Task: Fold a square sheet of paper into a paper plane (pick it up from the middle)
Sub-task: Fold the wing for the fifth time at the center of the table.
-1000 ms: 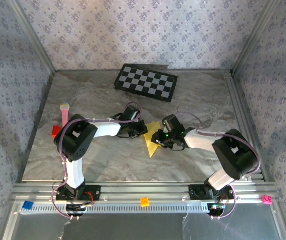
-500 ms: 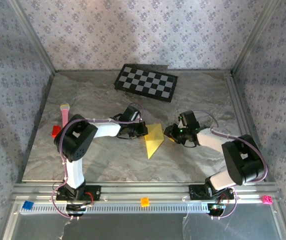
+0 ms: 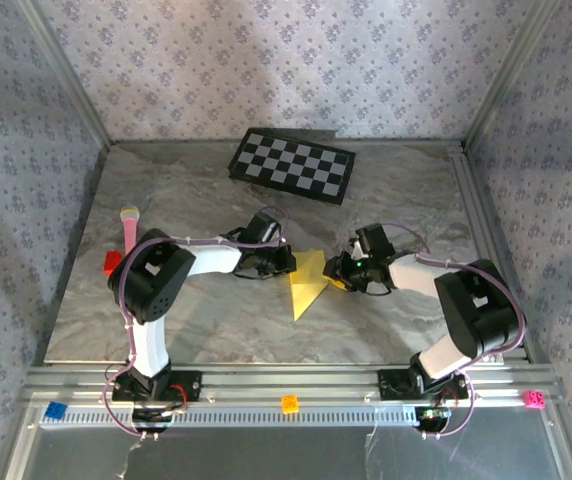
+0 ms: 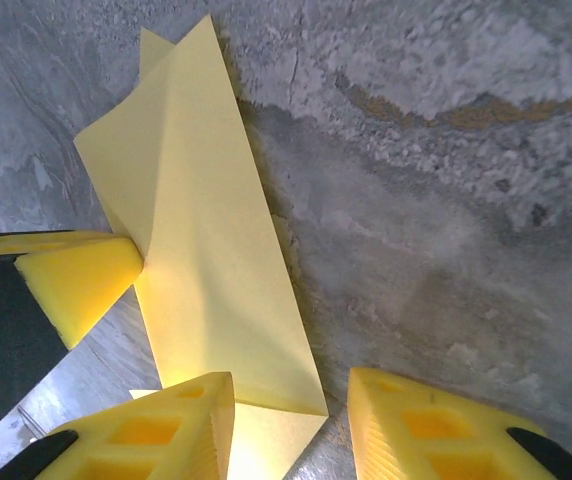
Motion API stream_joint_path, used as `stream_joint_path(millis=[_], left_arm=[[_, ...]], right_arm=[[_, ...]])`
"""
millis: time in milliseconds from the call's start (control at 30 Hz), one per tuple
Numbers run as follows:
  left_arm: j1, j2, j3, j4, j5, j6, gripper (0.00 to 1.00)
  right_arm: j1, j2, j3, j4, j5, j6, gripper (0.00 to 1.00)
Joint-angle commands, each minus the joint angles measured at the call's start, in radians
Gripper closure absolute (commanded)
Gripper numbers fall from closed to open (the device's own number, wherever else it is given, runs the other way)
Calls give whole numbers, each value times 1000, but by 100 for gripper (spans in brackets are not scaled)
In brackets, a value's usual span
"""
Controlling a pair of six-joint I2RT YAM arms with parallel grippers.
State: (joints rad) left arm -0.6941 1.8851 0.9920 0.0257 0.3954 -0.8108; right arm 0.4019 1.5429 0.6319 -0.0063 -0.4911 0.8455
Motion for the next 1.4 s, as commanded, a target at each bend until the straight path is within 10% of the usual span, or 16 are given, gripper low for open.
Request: stream_joint_path(millis=[0, 1367], left_arm=[[-4, 12, 3, -75, 6, 21, 92], [-5, -3, -2, -71, -15, 13, 91]], right_arm=[[10, 1, 12, 8, 0, 5, 64], [-9, 40, -14, 68, -67, 90, 65]])
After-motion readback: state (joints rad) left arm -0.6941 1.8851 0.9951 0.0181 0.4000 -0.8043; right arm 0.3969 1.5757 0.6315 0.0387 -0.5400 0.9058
